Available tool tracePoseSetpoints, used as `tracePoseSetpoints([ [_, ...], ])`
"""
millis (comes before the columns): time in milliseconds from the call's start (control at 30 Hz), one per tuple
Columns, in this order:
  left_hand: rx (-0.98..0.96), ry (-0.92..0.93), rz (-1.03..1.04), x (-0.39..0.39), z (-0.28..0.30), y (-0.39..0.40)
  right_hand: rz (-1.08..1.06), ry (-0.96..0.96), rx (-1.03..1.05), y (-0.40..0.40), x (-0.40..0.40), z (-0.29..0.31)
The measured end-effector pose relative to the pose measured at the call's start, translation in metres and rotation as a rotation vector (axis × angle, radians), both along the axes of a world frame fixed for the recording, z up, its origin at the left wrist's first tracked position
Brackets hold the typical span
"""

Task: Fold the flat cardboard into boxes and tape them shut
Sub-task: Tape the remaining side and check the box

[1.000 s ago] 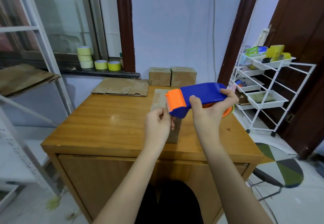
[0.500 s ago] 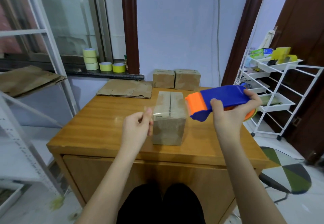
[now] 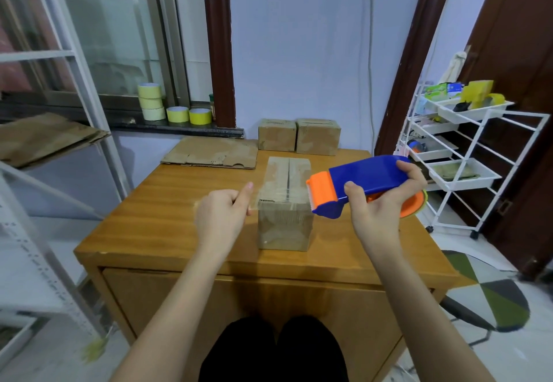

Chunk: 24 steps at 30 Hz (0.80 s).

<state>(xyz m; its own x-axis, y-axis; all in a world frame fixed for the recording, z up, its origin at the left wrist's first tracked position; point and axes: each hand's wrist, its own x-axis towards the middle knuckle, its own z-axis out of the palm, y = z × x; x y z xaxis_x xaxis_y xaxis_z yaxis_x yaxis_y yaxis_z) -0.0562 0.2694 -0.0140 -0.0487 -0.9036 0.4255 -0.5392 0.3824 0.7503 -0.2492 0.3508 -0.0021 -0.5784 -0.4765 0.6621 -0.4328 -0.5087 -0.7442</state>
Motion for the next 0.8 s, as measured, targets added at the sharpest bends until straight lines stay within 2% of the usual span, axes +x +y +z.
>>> tracePoseSetpoints([
  [300, -0.021, -0.081, 0.04, 0.004, 0.003, -0.014, -0.107, -0.046, -0.102, -0.004, -0.007, -0.001],
  [400, -0.009, -0.028, 0.076, 0.02, 0.001, -0.021, -0.182, -0.082, -0.135, 0.001, -0.026, 0.001],
  [500, -0.027, -0.054, 0.041, 0.028, -0.002, -0.025, -0.159, 0.016, -0.076, 0.006, -0.042, 0.001],
  [700, 0.064, -0.062, 0.028, 0.024, -0.008, -0.03, -0.148, 0.207, 0.013, 0.001, -0.044, -0.001],
  [800, 0.092, -0.042, 0.01, 0.021, -0.005, -0.032, -0.147, 0.223, 0.066, -0.001, -0.045, -0.001],
])
